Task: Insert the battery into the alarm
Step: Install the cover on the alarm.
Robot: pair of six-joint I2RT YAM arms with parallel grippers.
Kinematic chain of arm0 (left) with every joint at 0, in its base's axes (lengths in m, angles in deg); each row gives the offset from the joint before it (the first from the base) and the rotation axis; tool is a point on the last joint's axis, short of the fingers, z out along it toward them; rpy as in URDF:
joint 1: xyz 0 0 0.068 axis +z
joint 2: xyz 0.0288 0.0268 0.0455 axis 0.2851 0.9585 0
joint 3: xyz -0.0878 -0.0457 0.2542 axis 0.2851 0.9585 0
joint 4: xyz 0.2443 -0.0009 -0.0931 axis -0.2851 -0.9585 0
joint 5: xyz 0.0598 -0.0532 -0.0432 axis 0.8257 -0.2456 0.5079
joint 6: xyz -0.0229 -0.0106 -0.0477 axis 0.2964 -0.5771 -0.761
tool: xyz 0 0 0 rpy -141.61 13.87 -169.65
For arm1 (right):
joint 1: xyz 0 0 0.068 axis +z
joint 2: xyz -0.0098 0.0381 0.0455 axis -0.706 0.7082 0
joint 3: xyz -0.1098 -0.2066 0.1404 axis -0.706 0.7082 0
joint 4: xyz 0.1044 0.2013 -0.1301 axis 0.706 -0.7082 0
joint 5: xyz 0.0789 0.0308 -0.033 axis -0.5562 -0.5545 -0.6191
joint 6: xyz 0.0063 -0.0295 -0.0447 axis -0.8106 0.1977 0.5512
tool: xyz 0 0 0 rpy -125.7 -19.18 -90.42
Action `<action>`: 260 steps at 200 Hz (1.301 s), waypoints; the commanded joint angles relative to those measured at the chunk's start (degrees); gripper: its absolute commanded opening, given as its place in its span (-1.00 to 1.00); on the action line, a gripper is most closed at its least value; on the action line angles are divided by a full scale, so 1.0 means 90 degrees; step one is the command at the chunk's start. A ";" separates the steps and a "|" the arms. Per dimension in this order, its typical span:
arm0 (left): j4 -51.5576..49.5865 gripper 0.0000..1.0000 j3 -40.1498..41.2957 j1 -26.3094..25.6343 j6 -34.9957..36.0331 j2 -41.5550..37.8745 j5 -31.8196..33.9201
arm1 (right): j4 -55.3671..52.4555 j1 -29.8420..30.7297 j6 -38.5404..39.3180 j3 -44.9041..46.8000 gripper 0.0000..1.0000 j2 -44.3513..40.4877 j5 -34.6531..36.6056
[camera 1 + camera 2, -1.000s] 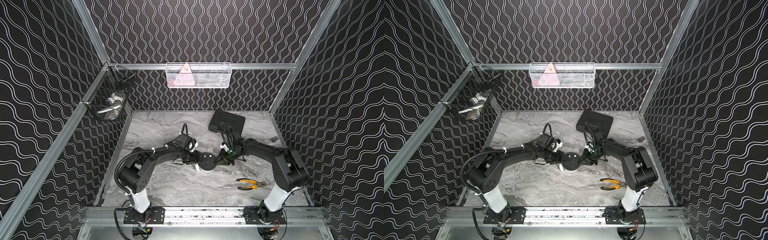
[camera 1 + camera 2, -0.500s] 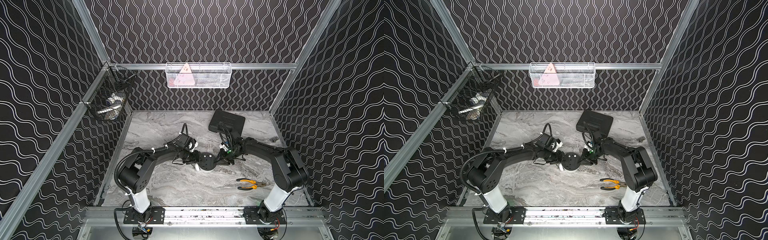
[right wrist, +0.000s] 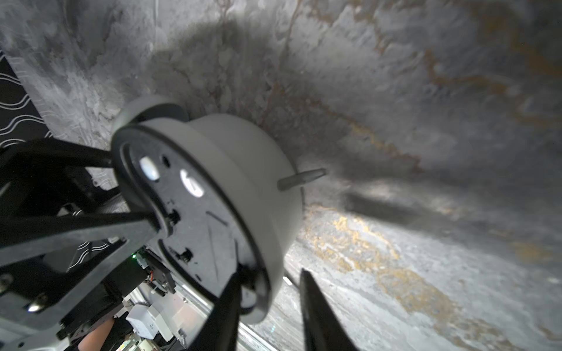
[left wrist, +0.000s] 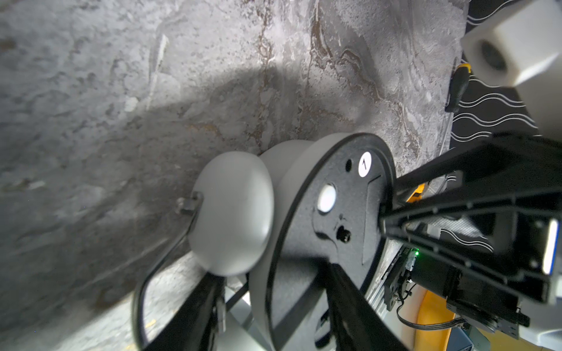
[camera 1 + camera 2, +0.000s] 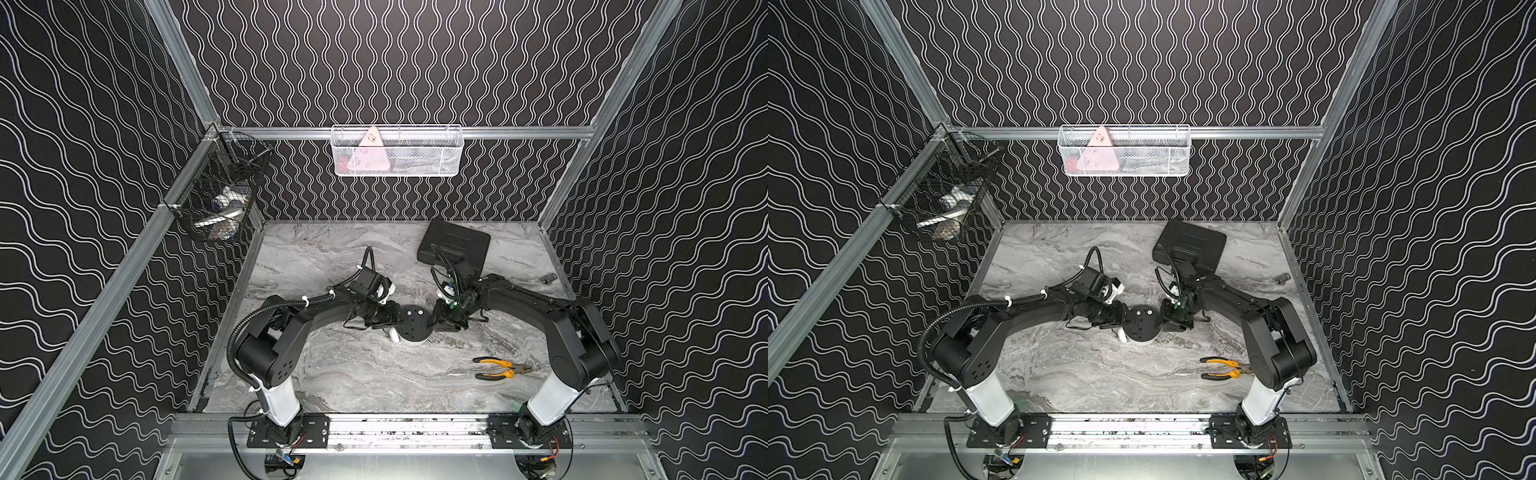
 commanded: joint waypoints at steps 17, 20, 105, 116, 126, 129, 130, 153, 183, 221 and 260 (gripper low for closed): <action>-0.0959 0.09 0.0036 -0.0025 0.0235 0.0090 0.1035 | 0.0206 0.0034 -0.0033 0.0013 -0.22 -0.0110 -0.0238; -0.0950 0.09 0.0036 -0.0029 0.0225 0.0097 0.1036 | 0.0233 0.0033 -0.0049 0.0034 -0.21 -0.0116 -0.0251; -0.1000 0.10 0.0022 -0.0030 0.0270 0.0123 0.1074 | 0.0194 -0.0003 -0.0108 0.0061 -0.57 0.0029 -0.0035; -0.1007 0.10 0.0017 -0.0025 0.0270 0.0117 0.1064 | 0.0176 0.0002 -0.0093 0.0061 -0.57 0.0080 0.0018; -0.0997 0.10 0.0012 -0.0028 0.0265 0.0124 0.1055 | 0.0174 0.0003 -0.0107 0.0078 -0.57 0.0147 0.0047; -0.0992 0.09 0.0016 -0.0032 0.0262 0.0131 0.1057 | 0.0185 -0.0003 -0.0105 0.0080 -0.57 0.0176 0.0058; -0.0994 0.09 0.0012 -0.0032 0.0261 0.0134 0.1051 | 0.0182 0.0001 -0.0109 0.0080 -0.57 0.0181 0.0059; -0.0954 0.09 0.0036 -0.0023 0.0246 0.0144 0.1015 | 0.0241 0.0003 -0.0141 0.0104 -0.55 0.0332 0.0007; -0.1035 0.10 0.0004 -0.0026 0.0290 0.0144 0.1092 | 0.0734 -0.0078 -0.0209 0.0342 -0.42 -0.0033 -0.0633; -0.1069 0.09 0.0016 -0.0028 0.0311 0.0251 0.1229 | 0.0943 -0.0317 -0.0288 0.0442 -0.26 -0.0355 -0.0834; -0.1228 0.09 -0.0032 -0.0023 0.0407 0.0157 0.1425 | 0.0809 -0.0333 -0.0266 0.0363 -0.27 -0.0173 -0.0622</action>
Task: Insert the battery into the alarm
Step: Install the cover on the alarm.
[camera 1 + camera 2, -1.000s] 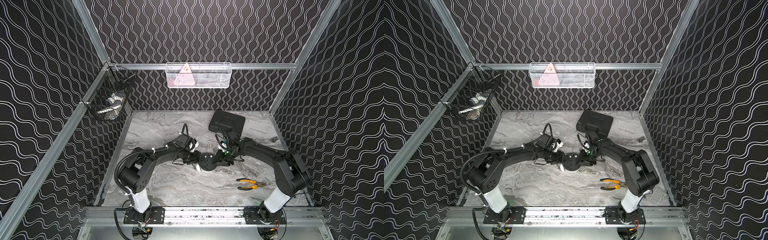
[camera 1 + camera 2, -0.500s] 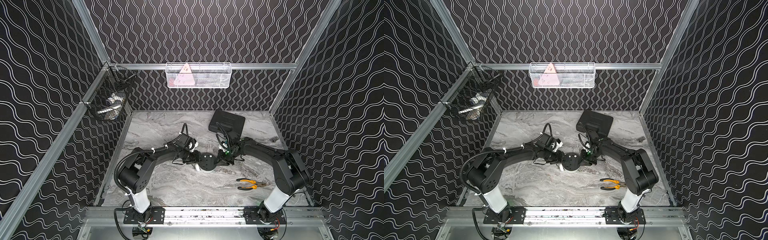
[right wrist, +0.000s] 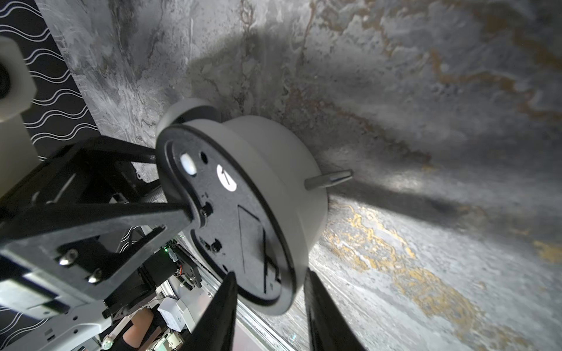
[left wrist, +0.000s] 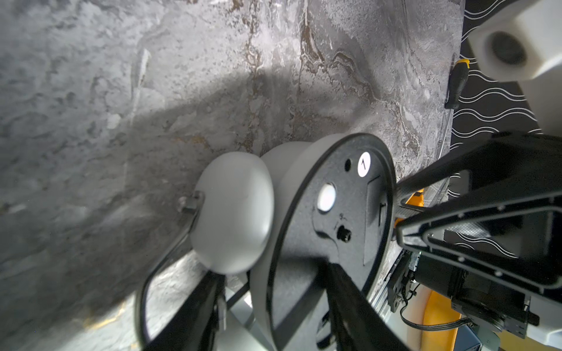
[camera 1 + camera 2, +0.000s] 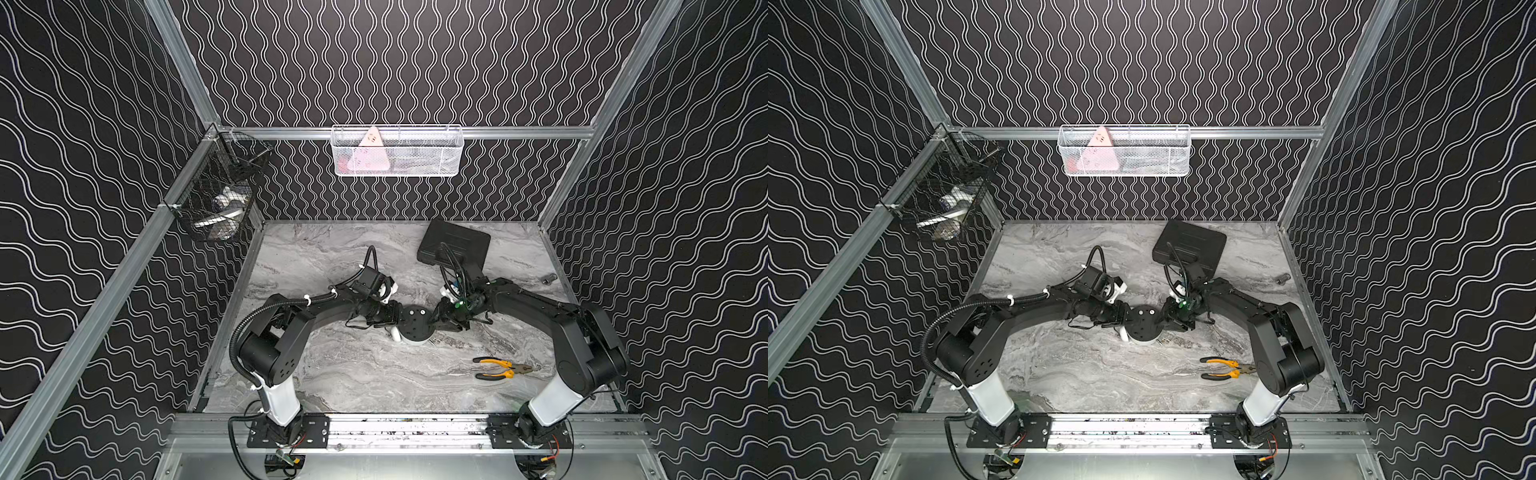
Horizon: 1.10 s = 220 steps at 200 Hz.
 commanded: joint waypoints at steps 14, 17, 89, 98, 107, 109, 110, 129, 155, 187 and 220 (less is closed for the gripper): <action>-0.1165 0.09 0.0050 -0.0014 0.0233 0.0074 0.1334 | 0.0209 0.0010 0.0011 -0.0074 -0.30 0.0125 -0.0084; -0.1165 0.09 0.0052 -0.0011 0.0233 0.0076 0.1327 | 0.0196 0.0010 0.0013 -0.0081 -0.31 0.0139 -0.0083; -0.1097 0.09 0.0065 -0.0013 0.0198 0.0091 0.1226 | 0.0059 0.0010 0.0086 0.0019 -0.54 0.0388 0.0145; -0.1087 0.09 0.0074 -0.0018 0.0194 0.0089 0.1211 | 0.0000 0.0011 0.0120 0.0021 -0.54 0.0415 0.0211; -0.1077 0.09 0.0075 -0.0017 0.0175 0.0093 0.1206 | -0.0041 0.0020 0.0133 0.0021 -0.55 0.0443 0.0272; -0.1072 0.09 0.0075 -0.0018 0.0177 0.0088 0.1206 | -0.0051 0.0025 0.0132 0.0021 -0.55 0.0447 0.0287; -0.1070 0.09 0.0075 -0.0018 0.0180 0.0091 0.1206 | -0.0058 0.0028 0.0132 0.0021 -0.55 0.0453 0.0296; -0.1039 0.09 0.0094 -0.0009 0.0165 0.0093 0.1169 | -0.0226 0.0077 0.0186 -0.0002 -0.55 0.0523 0.0521; -0.1019 0.09 0.0099 -0.0024 0.0136 0.0093 0.1157 | -0.0449 0.0174 0.0256 -0.0101 -0.55 0.0601 0.0738; -0.1084 0.09 0.0085 -0.0019 0.0164 0.0028 0.1243 | -0.0124 0.0157 0.0132 -0.0051 -0.43 0.0066 0.0360; -0.1117 0.17 -0.0050 -0.0021 0.0091 -0.0060 0.1299 | -0.0078 0.0017 0.0167 -0.0052 -0.24 -0.0568 0.0262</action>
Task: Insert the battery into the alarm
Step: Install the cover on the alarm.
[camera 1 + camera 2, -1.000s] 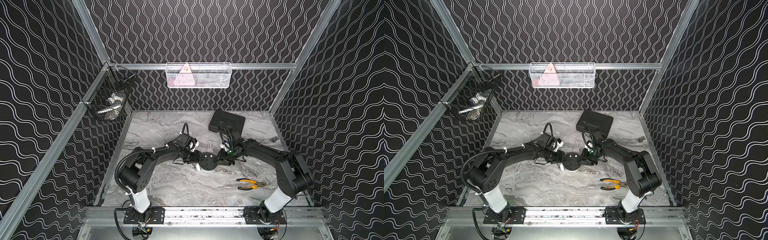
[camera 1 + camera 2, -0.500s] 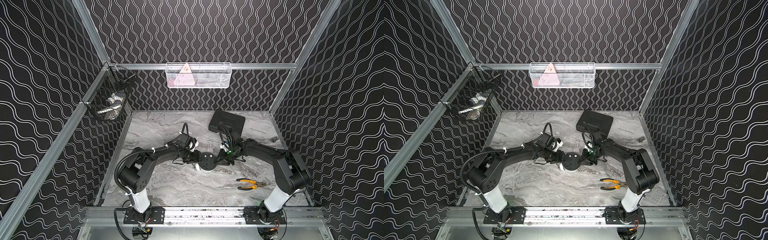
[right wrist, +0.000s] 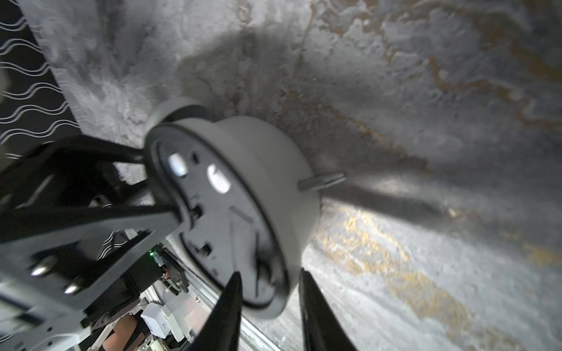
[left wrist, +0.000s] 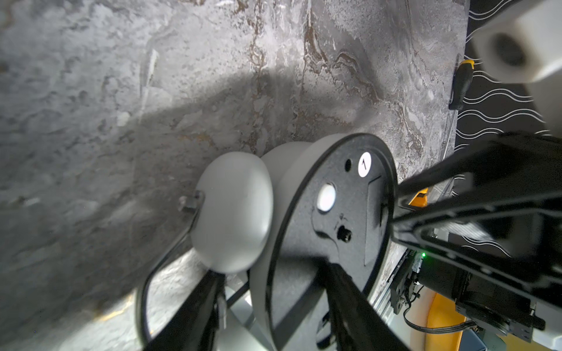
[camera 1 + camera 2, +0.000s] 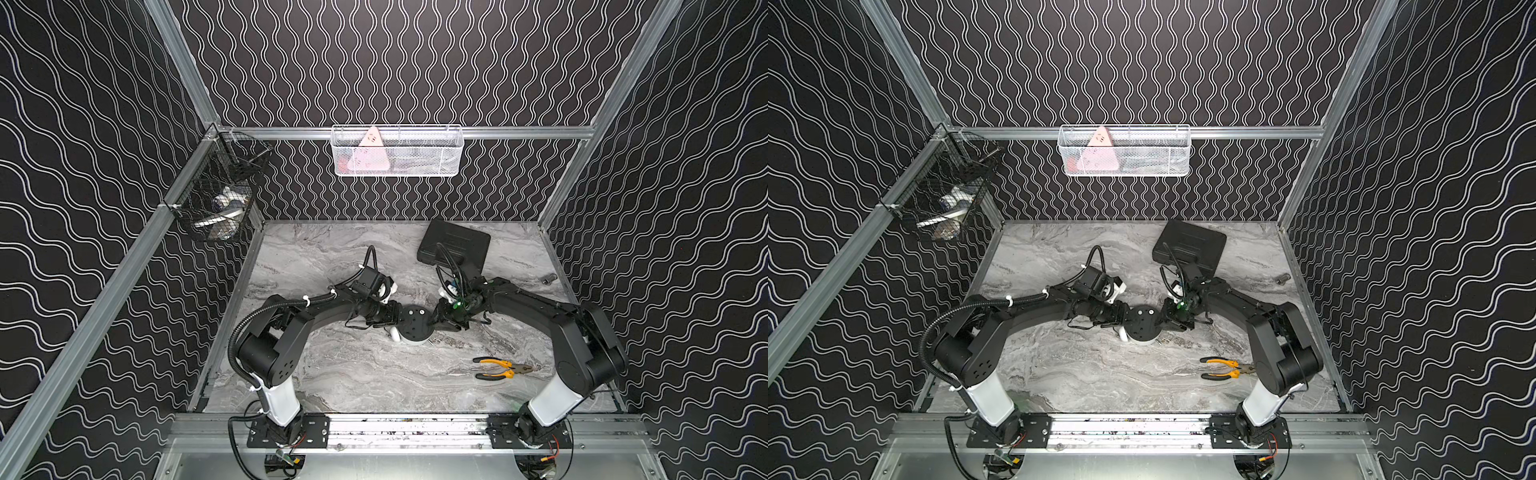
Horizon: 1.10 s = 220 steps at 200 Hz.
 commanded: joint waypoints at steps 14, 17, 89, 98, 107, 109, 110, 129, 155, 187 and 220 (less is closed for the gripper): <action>-0.1051 0.27 -0.0122 -0.0010 0.0033 -0.0039 0.1153 | -0.0053 -0.0157 0.0120 0.0023 -0.18 -0.0558 0.0124; -0.1060 0.30 -0.0149 -0.0006 0.0026 -0.0051 0.1148 | -0.0084 -0.0163 0.0142 0.0023 -0.17 -0.0601 0.0182; -0.1129 0.78 -0.0864 0.0025 -0.0261 -0.0303 0.0751 | -0.0120 -0.0211 0.0351 0.0348 -0.05 -0.1058 0.0405; -0.1051 0.79 -0.0900 0.0044 -0.0334 -0.0313 0.0621 | -0.0077 -0.0209 0.0350 0.0417 -0.05 -0.1105 0.0385; -0.0970 0.79 -0.0897 0.0084 -0.0400 -0.0348 0.0568 | -0.0065 -0.0216 0.0358 0.0460 -0.05 -0.1144 0.0373; -0.0954 0.78 -0.0901 0.0100 -0.0419 -0.0363 0.0567 | -0.0060 -0.0218 0.0359 0.0462 -0.05 -0.1148 0.0373; -0.0945 0.78 -0.0896 0.0106 -0.0424 -0.0372 0.0572 | -0.0058 -0.0218 0.0360 0.0467 -0.05 -0.1154 0.0373; -0.0738 0.74 -0.0656 0.0252 -0.0584 -0.0576 0.0734 | 0.0026 -0.0213 0.0359 0.0526 -0.05 -0.1215 0.0337; 0.0240 0.49 0.0266 0.0665 -0.1166 -0.0920 0.0499 | 0.0356 -0.0214 0.0220 0.0643 -0.05 -0.1175 0.0139; 0.1776 0.19 0.1419 0.1140 -0.1860 -0.1033 -0.0286 | 0.0800 -0.0218 0.0010 0.0764 -0.05 -0.1006 -0.0214; 0.3309 0.11 0.2043 0.1343 -0.2332 -0.0583 -0.0972 | 0.0892 -0.0216 -0.0004 0.0728 -0.06 -0.0924 -0.0330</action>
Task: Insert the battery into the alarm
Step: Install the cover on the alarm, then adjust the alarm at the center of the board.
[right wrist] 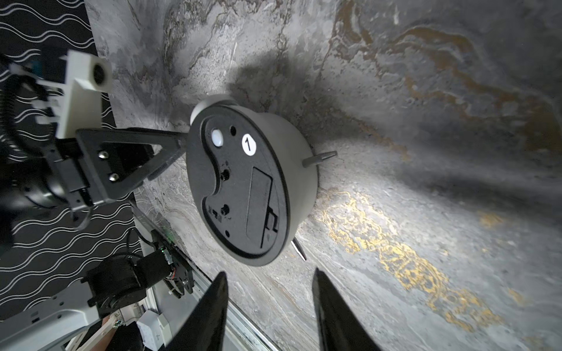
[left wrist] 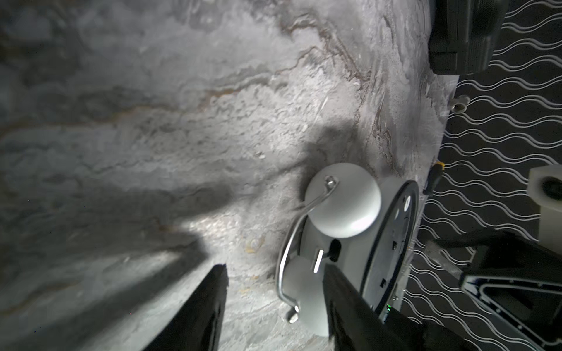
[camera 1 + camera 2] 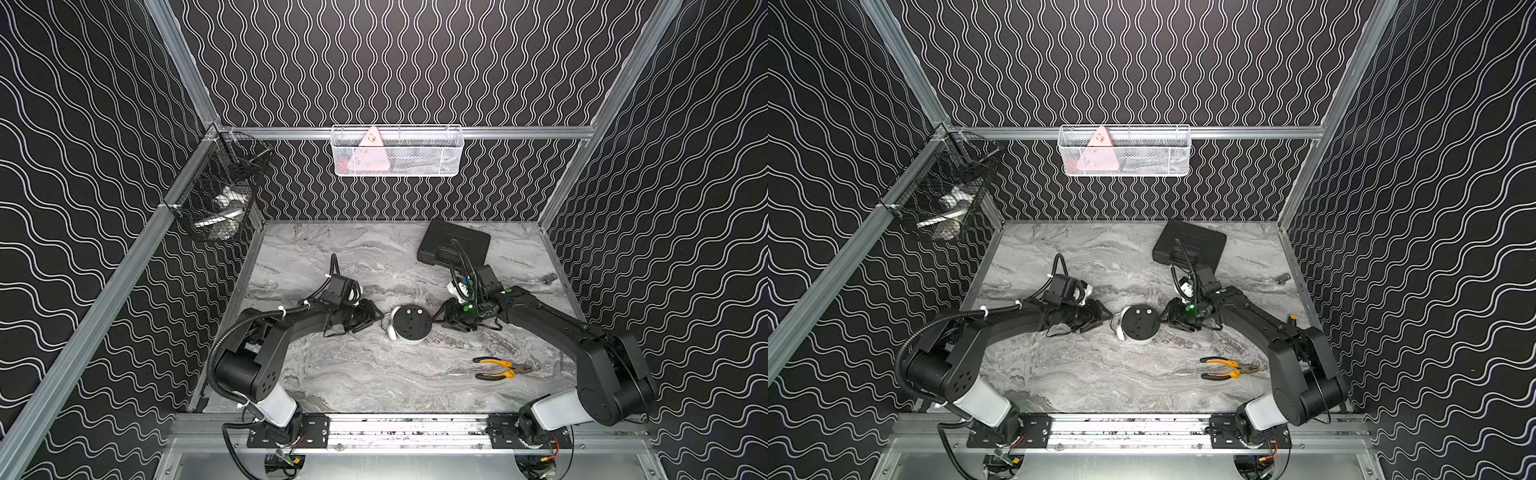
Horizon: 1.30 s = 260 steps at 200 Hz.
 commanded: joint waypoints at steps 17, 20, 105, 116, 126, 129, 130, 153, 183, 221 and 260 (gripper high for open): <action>0.2220 0.05 0.0379 0.0071 -0.0777 0.0515 -0.0867 | 0.0277 0.0006 -0.0030 -0.0036 -0.06 0.0047 -0.0209; 0.2358 0.02 0.0418 0.0072 -0.0822 0.0559 -0.0883 | 0.0276 0.0005 -0.0030 -0.0032 -0.06 0.0047 -0.0207; 0.3388 -0.57 0.0683 0.0067 -0.1427 0.1031 -0.1176 | 0.0214 0.0004 0.0009 -0.0046 -0.06 0.0135 -0.0167; 0.3282 -0.63 0.0655 0.0067 -0.1381 0.0964 -0.1162 | 0.0221 0.0003 0.0016 -0.0029 -0.06 0.0125 -0.0177; 0.3270 -0.69 0.0644 0.0067 -0.1405 0.0924 -0.1172 | 0.0218 0.0008 0.0009 -0.0017 -0.05 0.0106 -0.0167; 0.3261 -0.70 0.0635 0.0072 -0.1409 0.0898 -0.1164 | 0.0219 0.0003 0.0016 -0.0019 -0.06 0.0101 -0.0159; 0.3260 -0.70 0.0634 0.0069 -0.1405 0.0894 -0.1168 | 0.0214 0.0008 0.0012 -0.0013 -0.06 0.0098 -0.0158; 0.3074 -0.80 0.0575 0.0068 -0.1371 0.0751 -0.1175 | 0.0179 0.0006 0.0018 -0.0008 -0.06 0.0048 -0.0119; 0.2652 -0.87 0.0476 0.0067 -0.1220 0.0481 -0.1100 | 0.0141 0.0009 0.0028 -0.0018 -0.06 -0.0038 -0.0091; 0.1879 -1.00 0.0253 0.0068 -0.1019 0.0045 -0.0943 | 0.0177 0.0010 0.0057 -0.0027 -0.06 -0.0295 -0.0004; 0.0548 -1.00 -0.0307 0.0052 -0.0940 -0.0552 -0.0602 | 0.0388 0.0014 0.0160 0.0039 -0.06 -0.0733 0.0262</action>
